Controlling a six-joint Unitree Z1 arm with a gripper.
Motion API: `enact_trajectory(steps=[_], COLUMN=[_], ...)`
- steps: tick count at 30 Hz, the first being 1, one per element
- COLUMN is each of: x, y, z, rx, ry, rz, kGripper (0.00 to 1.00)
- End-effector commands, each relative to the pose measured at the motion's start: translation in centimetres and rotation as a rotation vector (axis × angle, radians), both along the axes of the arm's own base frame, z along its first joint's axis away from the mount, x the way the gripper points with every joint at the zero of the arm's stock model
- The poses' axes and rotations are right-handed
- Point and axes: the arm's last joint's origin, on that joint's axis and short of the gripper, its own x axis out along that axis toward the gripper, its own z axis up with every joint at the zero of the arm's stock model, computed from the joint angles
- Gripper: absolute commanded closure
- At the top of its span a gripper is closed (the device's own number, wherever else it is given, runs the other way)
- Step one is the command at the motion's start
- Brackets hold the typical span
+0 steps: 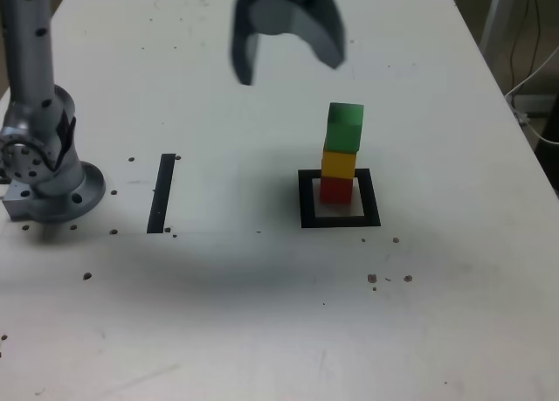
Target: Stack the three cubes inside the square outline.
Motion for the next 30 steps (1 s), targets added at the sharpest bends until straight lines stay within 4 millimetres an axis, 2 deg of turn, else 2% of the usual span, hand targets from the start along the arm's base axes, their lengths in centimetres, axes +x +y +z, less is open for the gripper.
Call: enact_trajectory(steps=[1,7,10,14,30], x=[-1.3,-5.0,-7.1,-8.7,-10.1], y=[-0.1,-0.3,-0.4,-0.5,-1.0], z=[0.1,-0.5,-1.5,-3.0,-9.5], rx=[-0.005,-0.002,-0.002,-0.007,-0.087], ry=[0.016,0.057,0.085,0.096,0.075], rz=[0.010,0.056,0.085,0.104,0.124], kGripper=[0.00,0.00,0.00,0.00,0.00])
